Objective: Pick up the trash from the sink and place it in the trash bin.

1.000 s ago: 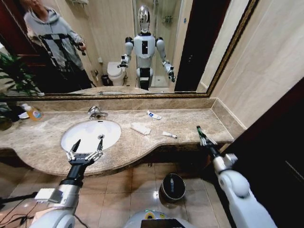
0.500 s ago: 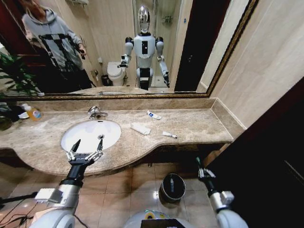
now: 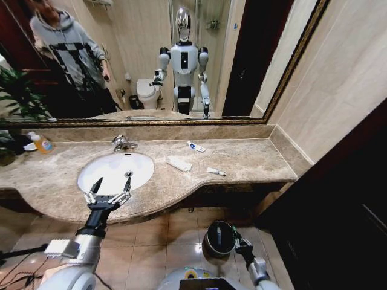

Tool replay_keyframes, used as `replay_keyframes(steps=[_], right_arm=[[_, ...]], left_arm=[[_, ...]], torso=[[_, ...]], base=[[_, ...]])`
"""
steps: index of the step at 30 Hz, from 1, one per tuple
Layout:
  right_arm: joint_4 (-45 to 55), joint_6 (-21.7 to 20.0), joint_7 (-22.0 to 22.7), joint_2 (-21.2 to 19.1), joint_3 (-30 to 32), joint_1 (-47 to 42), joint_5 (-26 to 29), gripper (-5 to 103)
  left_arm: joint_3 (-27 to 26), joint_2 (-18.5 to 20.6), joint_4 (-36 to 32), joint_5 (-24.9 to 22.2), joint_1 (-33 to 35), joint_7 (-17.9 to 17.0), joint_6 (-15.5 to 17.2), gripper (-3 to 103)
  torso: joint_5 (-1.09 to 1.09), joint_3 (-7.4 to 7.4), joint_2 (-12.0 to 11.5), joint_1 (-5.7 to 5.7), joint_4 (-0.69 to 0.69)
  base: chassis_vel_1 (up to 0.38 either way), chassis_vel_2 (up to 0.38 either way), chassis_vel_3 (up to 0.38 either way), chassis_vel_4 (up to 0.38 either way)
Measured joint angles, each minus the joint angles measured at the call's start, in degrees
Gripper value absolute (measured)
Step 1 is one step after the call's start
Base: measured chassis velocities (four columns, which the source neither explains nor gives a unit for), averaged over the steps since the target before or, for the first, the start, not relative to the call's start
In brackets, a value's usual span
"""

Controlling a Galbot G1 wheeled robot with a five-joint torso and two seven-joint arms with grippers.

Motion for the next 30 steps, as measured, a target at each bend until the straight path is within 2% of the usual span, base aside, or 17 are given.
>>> replay_keyframes(steps=[2, 6, 10, 22, 30], right_arm=[[-0.97, -0.10, 0.00, -0.02, -0.19, 0.47, -0.35, 5], [-14.30, 0.31, -0.25, 0.86, -0.05, 6.74, -6.88, 5], [-20.22, 0.58, -0.24, 1.61, 0.35, 9.48, -8.77, 5], [-32.16, 1.95, 0.36, 4.44, 0.79, 18.69, -14.60, 5], [-39.07, 3.63, 1.78, 4.65, 1.44, 24.76, -16.59, 5]], left_arm=[[0.00, 0.00, 0.00, 0.00, 0.00, 0.00, 0.00, 100], [0.00, 0.00, 0.00, 0.00, 0.00, 0.00, 0.00, 100], [0.00, 0.00, 0.00, 0.00, 0.00, 0.00, 0.00, 100], [0.00, 0.00, 0.00, 0.00, 0.01, 0.00, 0.00, 100], [0.00, 0.00, 0.00, 0.00, 0.00, 0.00, 0.00, 100]], torso=[[0.00, 0.00, 0.00, 0.00, 0.00], [0.01, 0.00, 0.00, 0.00, -0.01], [0.00, 0.00, 0.00, 0.00, 0.00], [-0.01, 0.00, 0.00, 0.00, 0.00], [0.00, 0.00, 0.00, 0.00, -0.01]], base=[[0.000, 0.000, 0.000, 0.000], [0.000, 0.000, 0.000, 0.000], [0.000, 0.000, 0.000, 0.000], [0.000, 0.000, 0.000, 0.000], [0.000, 0.000, 0.000, 0.000]])
